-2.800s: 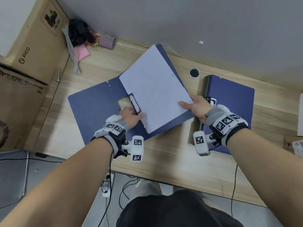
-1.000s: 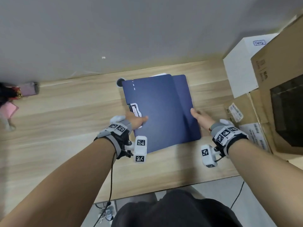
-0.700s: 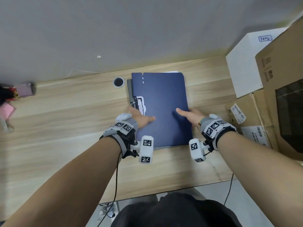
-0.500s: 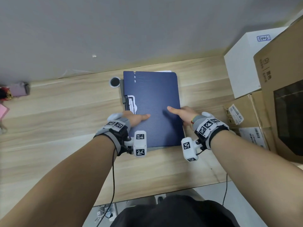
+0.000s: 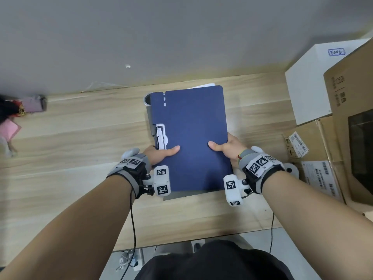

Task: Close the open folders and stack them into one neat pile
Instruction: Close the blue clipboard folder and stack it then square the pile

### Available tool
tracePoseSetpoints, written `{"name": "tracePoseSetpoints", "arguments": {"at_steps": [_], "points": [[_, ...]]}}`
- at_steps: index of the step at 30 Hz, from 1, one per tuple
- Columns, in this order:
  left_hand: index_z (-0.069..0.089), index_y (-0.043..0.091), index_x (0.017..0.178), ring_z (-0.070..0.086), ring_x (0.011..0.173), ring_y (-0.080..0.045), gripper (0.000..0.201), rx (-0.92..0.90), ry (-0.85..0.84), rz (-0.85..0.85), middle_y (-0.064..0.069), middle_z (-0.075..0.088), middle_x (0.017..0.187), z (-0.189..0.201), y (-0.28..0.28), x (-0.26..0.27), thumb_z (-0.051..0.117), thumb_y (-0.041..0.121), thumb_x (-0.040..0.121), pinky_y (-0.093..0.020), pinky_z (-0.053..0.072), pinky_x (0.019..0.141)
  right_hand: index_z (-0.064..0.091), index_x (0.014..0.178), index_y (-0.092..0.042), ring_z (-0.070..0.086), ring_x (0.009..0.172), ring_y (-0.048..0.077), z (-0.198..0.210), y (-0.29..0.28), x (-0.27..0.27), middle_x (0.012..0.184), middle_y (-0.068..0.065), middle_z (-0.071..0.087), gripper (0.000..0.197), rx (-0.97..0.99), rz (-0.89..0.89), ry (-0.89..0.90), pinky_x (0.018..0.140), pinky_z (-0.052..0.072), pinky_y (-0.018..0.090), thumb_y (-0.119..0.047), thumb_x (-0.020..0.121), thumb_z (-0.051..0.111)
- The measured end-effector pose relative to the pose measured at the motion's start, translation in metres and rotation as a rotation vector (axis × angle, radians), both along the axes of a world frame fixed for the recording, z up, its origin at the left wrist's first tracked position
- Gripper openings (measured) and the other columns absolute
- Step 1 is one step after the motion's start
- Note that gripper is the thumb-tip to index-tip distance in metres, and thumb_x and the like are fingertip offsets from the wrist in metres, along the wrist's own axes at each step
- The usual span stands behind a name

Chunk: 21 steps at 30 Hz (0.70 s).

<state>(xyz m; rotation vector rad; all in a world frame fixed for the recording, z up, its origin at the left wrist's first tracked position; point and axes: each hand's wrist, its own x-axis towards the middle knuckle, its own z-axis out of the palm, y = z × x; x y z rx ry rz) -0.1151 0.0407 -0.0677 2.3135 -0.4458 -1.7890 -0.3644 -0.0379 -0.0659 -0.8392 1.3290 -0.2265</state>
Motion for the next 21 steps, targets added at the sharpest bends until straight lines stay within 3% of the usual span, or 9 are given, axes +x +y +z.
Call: {"name": "tracePoseSetpoints", "arguments": {"at_steps": [3,5,8,9,12,14,17,19,21], "points": [[0.063,0.025,0.108,0.061,0.079,-0.011,0.056,-0.116,-0.005,0.022,0.005,0.062,0.095,0.011,-0.001,0.012,0.082,0.061,0.07,-0.023,0.045,0.066,0.059,0.128,-0.02,0.07,0.106,0.018,0.017,-0.002,0.009,0.118,-0.004,0.071,0.051,-0.083,-0.068,-0.095,0.082,0.057,0.031,-0.004,0.082,0.074],[0.058,0.021,0.092,0.065,0.08,-0.016,0.054,-0.243,0.009,0.078,0.004,0.063,0.089,0.022,-0.007,0.027,0.086,0.059,0.067,-0.028,0.052,0.072,0.061,0.121,-0.026,0.071,0.105,0.017,0.034,-0.007,0.015,0.118,-0.004,0.072,0.048,-0.158,-0.069,-0.14,0.086,0.056,0.035,-0.003,0.081,0.075],[0.061,0.005,0.112,0.073,0.105,-0.032,0.089,-0.404,0.037,0.152,-0.011,0.075,0.108,0.04,-0.019,0.052,0.097,0.056,0.048,-0.049,0.057,0.094,0.059,0.121,-0.029,0.069,0.109,0.018,0.058,-0.016,0.023,0.124,-0.003,0.069,0.052,-0.267,-0.04,-0.181,0.089,0.057,0.036,-0.006,0.079,0.078],[0.061,0.002,0.115,0.074,0.103,-0.032,0.091,-0.467,0.028,0.152,-0.013,0.076,0.106,0.049,-0.023,0.056,0.098,0.051,0.049,-0.049,0.057,0.094,0.058,0.123,-0.028,0.068,0.11,0.017,0.064,-0.02,0.024,0.125,-0.003,0.069,0.054,-0.3,-0.028,-0.178,0.089,0.057,0.035,-0.007,0.078,0.079],[0.06,0.007,0.125,0.073,0.098,-0.016,0.08,-0.651,-0.06,0.179,0.003,0.075,0.103,0.083,-0.024,0.065,0.096,0.032,0.059,-0.037,0.057,0.091,0.056,0.127,-0.02,0.067,0.113,0.016,0.081,-0.024,0.031,0.124,-0.003,0.069,0.059,-0.394,0.001,-0.149,0.093,0.054,0.036,-0.013,0.075,0.081],[0.059,0.016,0.128,0.072,0.106,-0.011,0.08,-0.746,-0.118,0.163,0.006,0.074,0.116,0.099,-0.023,0.064,0.096,0.029,0.058,-0.032,0.057,0.09,0.055,0.128,-0.017,0.067,0.111,0.012,0.089,-0.026,0.034,0.122,-0.005,0.069,0.058,-0.457,0.045,-0.109,0.092,0.053,0.031,-0.009,0.077,0.079],[0.059,0.011,0.127,0.072,0.104,-0.013,0.079,-0.795,-0.157,0.132,0.001,0.073,0.117,0.097,-0.016,0.066,0.097,0.016,0.058,-0.022,0.06,0.08,0.056,0.125,-0.012,0.067,0.106,0.009,0.088,-0.02,0.035,0.117,-0.006,0.07,0.054,-0.498,0.085,-0.042,0.092,0.053,0.029,-0.003,0.077,0.079],[0.063,0.007,0.121,0.073,0.1,-0.019,0.081,-0.775,-0.172,0.114,-0.002,0.075,0.111,0.093,-0.01,0.065,0.1,0.019,0.049,-0.022,0.061,0.074,0.057,0.118,-0.013,0.064,0.095,-0.002,0.085,-0.014,0.033,0.107,-0.01,0.068,0.049,-0.503,0.088,0.001,0.086,0.051,0.014,-0.001,0.076,0.079],[0.062,0.008,0.123,0.071,0.1,-0.016,0.085,-0.747,-0.175,0.062,0.001,0.074,0.113,0.091,0.0,0.064,0.101,0.02,0.048,-0.02,0.061,0.077,0.058,0.118,-0.013,0.058,0.085,-0.015,0.08,-0.007,0.031,0.101,-0.011,0.064,0.049,-0.525,0.102,0.037,0.07,0.042,-0.003,-0.003,0.076,0.08]]}}
